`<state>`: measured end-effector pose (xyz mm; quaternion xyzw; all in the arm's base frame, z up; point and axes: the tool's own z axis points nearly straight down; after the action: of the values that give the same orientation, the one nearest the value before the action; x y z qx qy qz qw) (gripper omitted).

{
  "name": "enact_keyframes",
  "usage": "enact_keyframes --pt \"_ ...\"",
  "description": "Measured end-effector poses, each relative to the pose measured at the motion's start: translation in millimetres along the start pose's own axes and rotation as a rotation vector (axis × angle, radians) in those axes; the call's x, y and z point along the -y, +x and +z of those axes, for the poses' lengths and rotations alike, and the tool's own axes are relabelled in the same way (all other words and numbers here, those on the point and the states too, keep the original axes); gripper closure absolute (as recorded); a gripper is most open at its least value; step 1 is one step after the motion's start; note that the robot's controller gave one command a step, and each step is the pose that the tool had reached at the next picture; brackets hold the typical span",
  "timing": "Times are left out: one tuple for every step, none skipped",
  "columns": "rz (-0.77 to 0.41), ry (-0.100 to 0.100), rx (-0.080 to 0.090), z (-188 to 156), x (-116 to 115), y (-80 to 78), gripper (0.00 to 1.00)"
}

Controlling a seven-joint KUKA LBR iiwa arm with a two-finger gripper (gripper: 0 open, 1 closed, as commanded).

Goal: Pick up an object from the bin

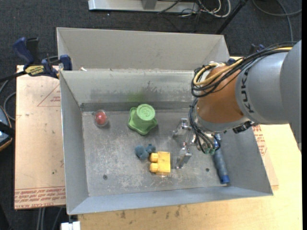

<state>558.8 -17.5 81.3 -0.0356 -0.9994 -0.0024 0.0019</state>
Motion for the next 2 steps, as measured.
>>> enact_keyframes --pt "0.053 0.003 0.018 4 -68 38.4 0.0" --pt "0.082 0.002 0.026 6 -91 59.9 0.0"
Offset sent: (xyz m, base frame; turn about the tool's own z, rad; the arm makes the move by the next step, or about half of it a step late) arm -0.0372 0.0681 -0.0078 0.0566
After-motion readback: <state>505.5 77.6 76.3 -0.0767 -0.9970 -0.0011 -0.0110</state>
